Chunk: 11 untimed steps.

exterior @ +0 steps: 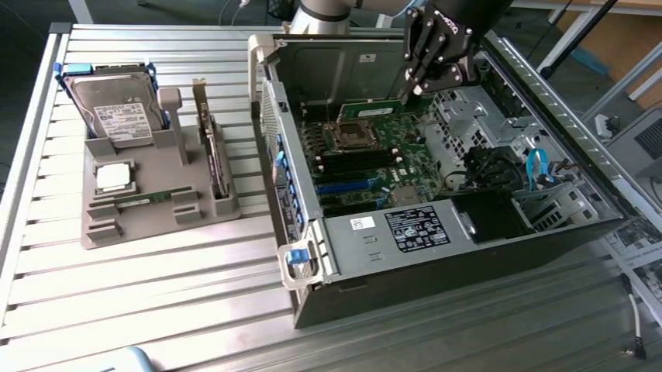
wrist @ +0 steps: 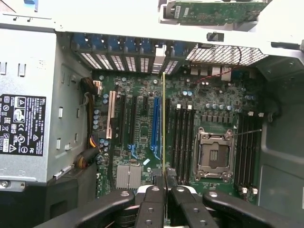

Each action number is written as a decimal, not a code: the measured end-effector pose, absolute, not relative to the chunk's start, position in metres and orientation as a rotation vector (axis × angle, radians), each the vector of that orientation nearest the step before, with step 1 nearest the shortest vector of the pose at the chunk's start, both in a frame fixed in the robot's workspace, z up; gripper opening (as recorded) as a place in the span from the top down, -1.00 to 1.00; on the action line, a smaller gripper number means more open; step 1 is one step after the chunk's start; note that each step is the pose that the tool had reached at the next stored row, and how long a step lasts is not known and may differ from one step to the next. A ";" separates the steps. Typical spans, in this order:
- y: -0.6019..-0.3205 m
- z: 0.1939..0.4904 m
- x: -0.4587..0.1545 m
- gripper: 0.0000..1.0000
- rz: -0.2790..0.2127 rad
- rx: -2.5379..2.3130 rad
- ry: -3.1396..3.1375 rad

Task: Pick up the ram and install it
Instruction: 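Pick up the ram and move it above insertion slot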

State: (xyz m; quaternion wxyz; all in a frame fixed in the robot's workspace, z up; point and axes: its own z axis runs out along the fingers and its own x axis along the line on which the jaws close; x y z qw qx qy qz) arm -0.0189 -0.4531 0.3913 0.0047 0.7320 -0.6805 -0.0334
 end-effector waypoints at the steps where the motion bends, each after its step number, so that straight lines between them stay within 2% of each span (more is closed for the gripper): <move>1: -0.451 0.391 -0.019 0.76 -0.105 2.293 -2.132; 11: -0.430 0.390 -0.019 0.76 -0.105 2.293 -2.132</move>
